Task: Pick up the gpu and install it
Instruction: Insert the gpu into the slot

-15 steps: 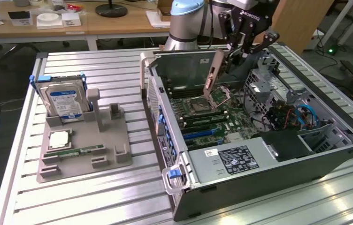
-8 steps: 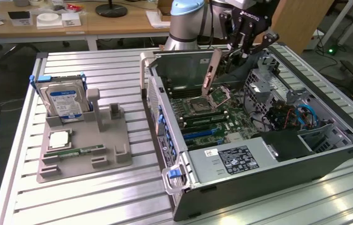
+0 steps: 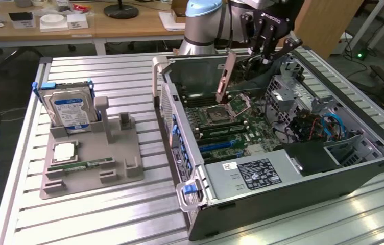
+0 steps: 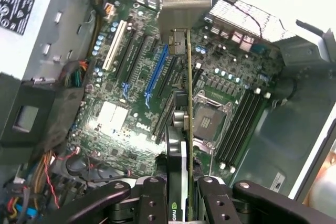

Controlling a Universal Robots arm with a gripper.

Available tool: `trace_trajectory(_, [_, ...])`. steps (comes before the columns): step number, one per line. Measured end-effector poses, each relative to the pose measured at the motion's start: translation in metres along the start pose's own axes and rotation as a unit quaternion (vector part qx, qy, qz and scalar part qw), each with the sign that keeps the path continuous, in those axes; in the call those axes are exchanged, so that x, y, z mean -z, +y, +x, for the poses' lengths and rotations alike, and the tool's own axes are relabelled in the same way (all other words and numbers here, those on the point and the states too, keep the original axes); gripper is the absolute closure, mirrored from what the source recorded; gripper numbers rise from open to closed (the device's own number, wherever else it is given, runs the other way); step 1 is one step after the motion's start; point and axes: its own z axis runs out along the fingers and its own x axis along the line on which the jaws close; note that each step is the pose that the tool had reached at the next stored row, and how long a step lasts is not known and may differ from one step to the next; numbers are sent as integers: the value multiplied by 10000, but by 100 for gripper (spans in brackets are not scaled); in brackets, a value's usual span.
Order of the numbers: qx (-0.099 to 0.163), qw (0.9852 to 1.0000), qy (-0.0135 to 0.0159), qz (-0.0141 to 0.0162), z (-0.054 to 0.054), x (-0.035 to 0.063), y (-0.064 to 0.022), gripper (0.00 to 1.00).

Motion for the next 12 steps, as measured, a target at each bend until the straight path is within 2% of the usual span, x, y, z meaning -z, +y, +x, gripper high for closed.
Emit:
trace_trajectory(3, [-274,9996,13,10,0,-8,1,73])
trace_trajectory(6, [-543,9985,25,20,1,-17,1,73])
trace_trajectory(8, [-723,9974,34,27,1,-22,1,73])
trace_trajectory(12, [-1088,9940,51,41,1,-36,2,73])
